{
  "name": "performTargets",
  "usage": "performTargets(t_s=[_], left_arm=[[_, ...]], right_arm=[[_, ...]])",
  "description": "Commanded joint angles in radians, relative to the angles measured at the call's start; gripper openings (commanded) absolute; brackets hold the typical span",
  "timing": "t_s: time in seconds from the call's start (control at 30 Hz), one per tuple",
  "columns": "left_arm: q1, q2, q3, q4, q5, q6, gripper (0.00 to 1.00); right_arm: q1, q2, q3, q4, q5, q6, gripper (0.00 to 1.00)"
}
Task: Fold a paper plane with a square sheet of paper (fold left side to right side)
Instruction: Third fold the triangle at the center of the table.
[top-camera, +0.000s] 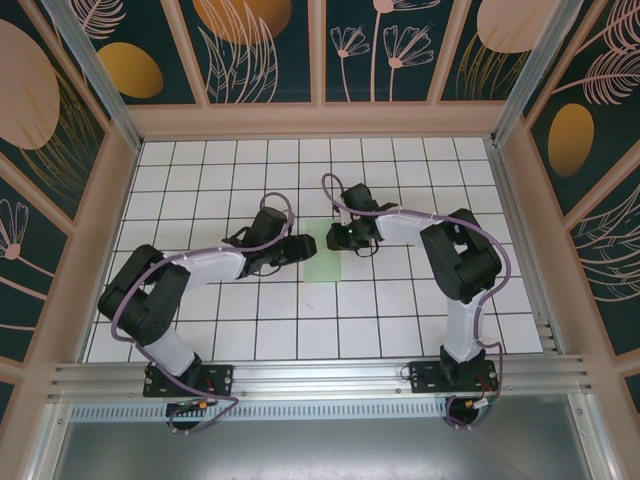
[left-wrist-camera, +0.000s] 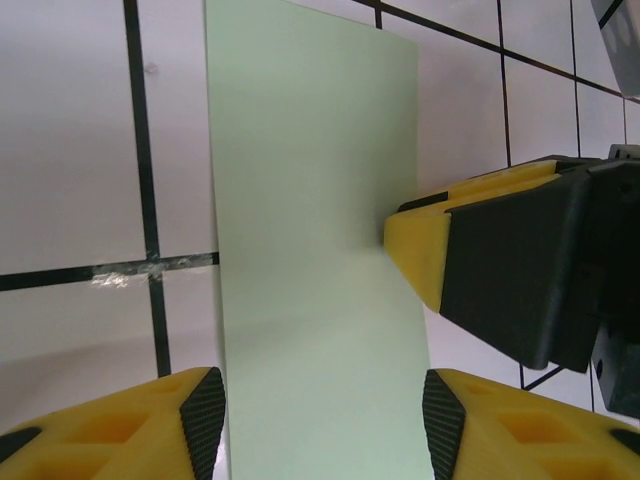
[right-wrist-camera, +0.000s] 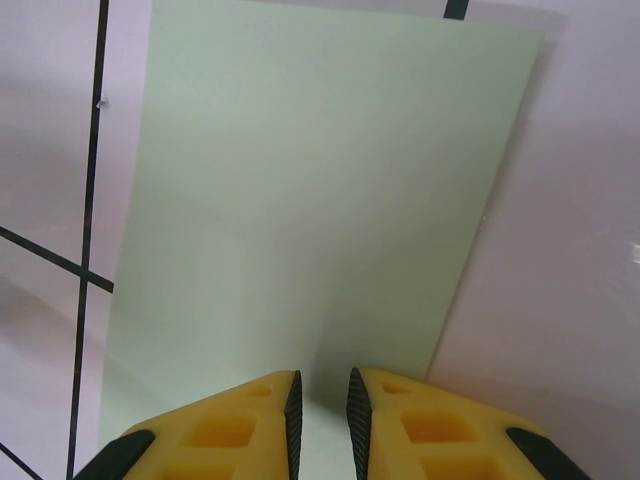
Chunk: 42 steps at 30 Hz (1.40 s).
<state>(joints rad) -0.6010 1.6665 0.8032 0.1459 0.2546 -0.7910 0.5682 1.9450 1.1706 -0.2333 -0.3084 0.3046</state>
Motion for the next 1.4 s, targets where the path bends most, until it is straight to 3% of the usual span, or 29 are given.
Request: performTargets(t_s=[0.0,0.47,0.67,1.37], left_arm=[[0.007,0.040,0.046,0.019,0.015,0.004,0.57],[0.007,0.146,0.101,-0.023,0.001,0.022,0.56],[0.006,0.139,0.091,-0.042,0.026,0.024,0.51],[-0.001,0.130,0.099,-0.160,-0.007,0.012,0.49]], right_arm=[[-0.016,0.024,-0.028,-0.040,0.016,-0.028,0.25],[-0.015,0.026,-0.035,-0.028,0.003,-0.021,0.24],[-0.016,0.032,-0.032,-0.025,0.003,-0.017,0.24],[-0.016,0.033,-0.037,-0.016,0.003,-0.007,0.24]])
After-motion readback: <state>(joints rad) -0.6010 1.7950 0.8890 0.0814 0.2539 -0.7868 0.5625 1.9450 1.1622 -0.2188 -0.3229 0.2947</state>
